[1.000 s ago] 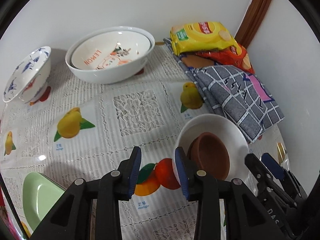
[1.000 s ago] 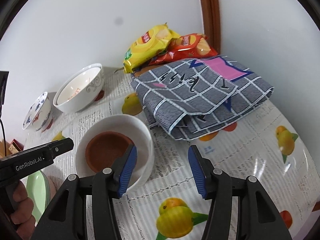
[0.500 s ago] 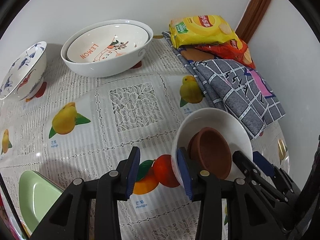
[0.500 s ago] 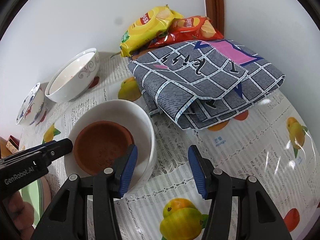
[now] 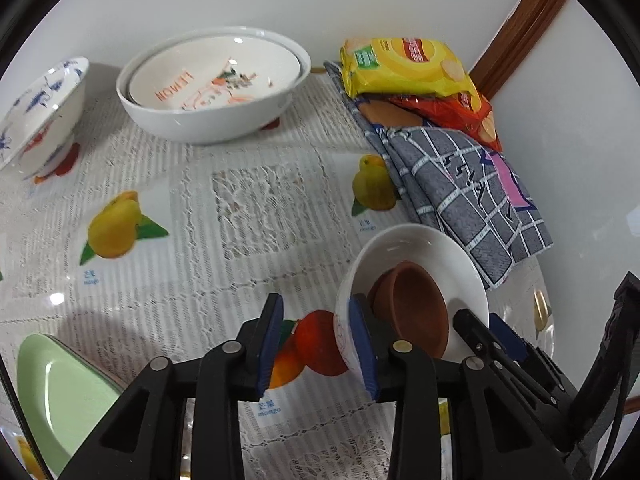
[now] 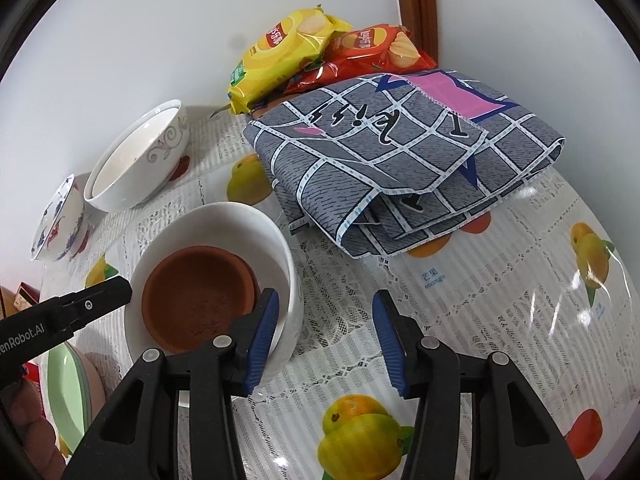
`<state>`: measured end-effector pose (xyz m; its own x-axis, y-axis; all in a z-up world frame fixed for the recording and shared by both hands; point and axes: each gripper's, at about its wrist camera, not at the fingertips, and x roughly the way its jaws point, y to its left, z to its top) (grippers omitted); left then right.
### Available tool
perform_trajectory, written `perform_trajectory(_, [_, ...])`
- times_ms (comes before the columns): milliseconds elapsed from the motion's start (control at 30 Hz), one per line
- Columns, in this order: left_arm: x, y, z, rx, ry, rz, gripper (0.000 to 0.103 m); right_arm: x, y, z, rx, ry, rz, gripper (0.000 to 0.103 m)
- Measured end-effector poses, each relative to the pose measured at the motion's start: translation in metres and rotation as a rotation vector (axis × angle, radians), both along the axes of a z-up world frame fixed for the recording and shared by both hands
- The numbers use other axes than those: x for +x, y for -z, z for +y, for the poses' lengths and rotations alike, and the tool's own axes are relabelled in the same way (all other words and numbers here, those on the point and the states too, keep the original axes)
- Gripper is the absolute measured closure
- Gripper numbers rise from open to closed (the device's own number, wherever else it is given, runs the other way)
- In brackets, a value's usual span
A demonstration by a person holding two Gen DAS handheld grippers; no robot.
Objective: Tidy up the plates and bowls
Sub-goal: 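Move both grippers to the rim of the white bowl, then close both grippers on the white bowl rim and hold it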
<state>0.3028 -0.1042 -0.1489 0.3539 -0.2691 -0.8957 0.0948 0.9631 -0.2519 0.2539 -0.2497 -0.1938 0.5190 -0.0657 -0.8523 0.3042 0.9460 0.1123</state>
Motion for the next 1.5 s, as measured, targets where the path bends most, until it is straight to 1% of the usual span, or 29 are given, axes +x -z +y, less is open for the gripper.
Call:
perform_trajectory(133, [0.001, 0.008, -0.008, 0.013, 0.015, 0.017, 0.075, 0.003, 0.002, 0.002, -0.003, -0.005, 0.009, 0.056])
perform_trajectory(167, [0.001, 0.01, -0.01, 0.022, 0.021, 0.02, 0.075, 0.003, 0.002, 0.002, -0.003, -0.007, 0.011, 0.058])
perform_trajectory(300, [0.0, 0.014, -0.017, 0.054, 0.034, 0.024, 0.075, 0.005, 0.002, 0.005, -0.01, -0.019, 0.013, 0.064])
perform_trajectory(400, [0.0, 0.017, -0.019, 0.057, 0.037, 0.032, 0.075, 0.006, 0.003, 0.007, -0.027, -0.026, 0.017, 0.066])
perform_trajectory(600, [0.002, 0.021, -0.02, 0.043, 0.045, 0.046, 0.075, 0.014, 0.008, 0.008, -0.06, -0.027, 0.043, 0.066])
perform_trajectory(733, [0.003, 0.023, -0.021, 0.035, 0.048, 0.049, 0.075, 0.021, 0.015, 0.003, -0.046, -0.02, 0.067, 0.066])
perform_trajectory(833, [0.003, 0.024, -0.021, 0.03, 0.036, 0.042, 0.075, 0.023, 0.017, -0.001, -0.025, -0.01, 0.076, 0.064])
perform_trajectory(1033, [0.002, 0.024, -0.023, 0.052, 0.033, 0.026, 0.076, 0.019, 0.017, -0.001, -0.044, -0.015, 0.058, 0.058])
perform_trajectory(1167, [0.004, 0.027, -0.022, 0.031, 0.033, 0.042, 0.076, 0.017, 0.018, -0.006, -0.018, 0.003, 0.026, 0.058])
perform_trajectory(1300, [0.006, 0.029, -0.023, 0.024, 0.031, 0.043, 0.076, 0.018, 0.02, -0.011, 0.024, 0.009, 0.025, 0.057])
perform_trajectory(1433, [0.006, 0.031, -0.024, 0.035, 0.031, 0.042, 0.077, 0.02, 0.02, -0.008, 0.017, 0.01, 0.015, 0.058])
perform_trajectory(1500, [0.006, 0.032, -0.024, 0.032, 0.033, 0.045, 0.077, 0.02, 0.02, -0.006, 0.02, 0.008, 0.013, 0.063])
